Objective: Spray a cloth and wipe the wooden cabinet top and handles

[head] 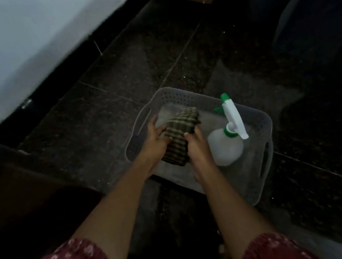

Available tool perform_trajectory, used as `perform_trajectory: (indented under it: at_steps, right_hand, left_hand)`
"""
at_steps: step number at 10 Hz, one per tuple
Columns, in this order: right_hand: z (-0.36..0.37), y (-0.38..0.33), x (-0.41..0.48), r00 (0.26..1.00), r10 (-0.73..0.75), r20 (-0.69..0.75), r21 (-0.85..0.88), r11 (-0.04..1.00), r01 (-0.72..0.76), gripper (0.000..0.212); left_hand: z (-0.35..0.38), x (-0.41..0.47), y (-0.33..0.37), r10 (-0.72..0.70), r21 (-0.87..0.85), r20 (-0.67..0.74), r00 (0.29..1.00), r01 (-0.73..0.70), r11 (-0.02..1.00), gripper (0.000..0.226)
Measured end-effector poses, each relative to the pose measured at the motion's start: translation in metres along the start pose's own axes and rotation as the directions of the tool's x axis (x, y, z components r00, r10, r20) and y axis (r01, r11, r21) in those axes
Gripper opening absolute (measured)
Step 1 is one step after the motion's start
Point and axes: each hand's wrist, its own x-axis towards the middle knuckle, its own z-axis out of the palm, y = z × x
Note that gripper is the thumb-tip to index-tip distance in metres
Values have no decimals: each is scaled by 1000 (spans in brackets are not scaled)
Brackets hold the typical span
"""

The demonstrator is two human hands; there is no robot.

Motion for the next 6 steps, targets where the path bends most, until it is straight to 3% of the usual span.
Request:
perform_trajectory:
  at_steps: [1, 2, 3, 4, 5, 6]
  right_hand:
    - [-3, 10, 20, 999, -21, -45, -150, 989, 15, 52]
    - [-2, 18, 44, 980, 116, -159, -432, 885, -175, 54]
    - [4, 21, 46, 959, 143, -244, -516, 819, -253, 47]
    - [11, 23, 36, 973, 24, -229, -654, 737, -172, 45]
    - [13, 17, 28, 985, 13, -172, -696, 706, -131, 49]
    - [27, -23, 20, 971, 21, -240, -713, 675, -191, 50]
  left_hand:
    - [2, 24, -19, 9, 5, 26, 1000, -9, 1000, 70]
    - [9, 42, -42, 38, 213, 65, 997, -51, 976, 74]
    - [13, 43, -53, 69, 367, 31, 997, -75, 927, 70]
    - [6, 43, -60, 68, 636, 113, 991, -124, 762, 59]
    - [-5, 48, -55, 61, 867, 183, 981, -190, 460, 59]
    - [-20, 56, -18, 111, 961, 159, 981, -179, 212, 61]
